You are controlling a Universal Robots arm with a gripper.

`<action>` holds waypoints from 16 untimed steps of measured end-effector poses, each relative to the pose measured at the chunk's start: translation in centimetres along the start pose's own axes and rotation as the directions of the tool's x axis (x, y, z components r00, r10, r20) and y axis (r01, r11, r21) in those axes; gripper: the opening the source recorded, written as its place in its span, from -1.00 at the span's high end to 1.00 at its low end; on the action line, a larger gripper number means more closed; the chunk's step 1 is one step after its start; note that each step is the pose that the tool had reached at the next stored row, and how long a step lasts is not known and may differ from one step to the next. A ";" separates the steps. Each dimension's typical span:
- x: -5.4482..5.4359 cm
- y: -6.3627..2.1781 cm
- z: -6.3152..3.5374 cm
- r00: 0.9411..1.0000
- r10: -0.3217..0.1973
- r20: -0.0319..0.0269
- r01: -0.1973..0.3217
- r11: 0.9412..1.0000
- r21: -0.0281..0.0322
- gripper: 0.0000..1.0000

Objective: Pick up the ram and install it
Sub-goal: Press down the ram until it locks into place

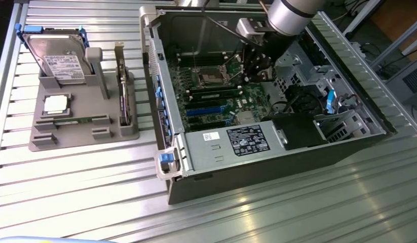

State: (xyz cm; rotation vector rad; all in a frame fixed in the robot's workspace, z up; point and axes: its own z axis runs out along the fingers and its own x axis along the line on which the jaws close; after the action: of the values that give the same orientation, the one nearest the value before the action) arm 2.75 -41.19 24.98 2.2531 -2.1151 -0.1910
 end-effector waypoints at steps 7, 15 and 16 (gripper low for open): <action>0.0 -1.67 -1.72 1.000 0.000 0.000 0.000 1.000 -0.001 0.80; -0.1 -2.10 -5.12 1.000 0.000 0.000 0.000 1.000 -0.001 0.80; -0.2 -2.07 -5.71 1.000 0.000 0.000 0.000 1.000 -0.001 0.80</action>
State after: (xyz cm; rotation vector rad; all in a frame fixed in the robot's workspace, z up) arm 5.47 -41.19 30.41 2.2524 -2.1150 -0.1917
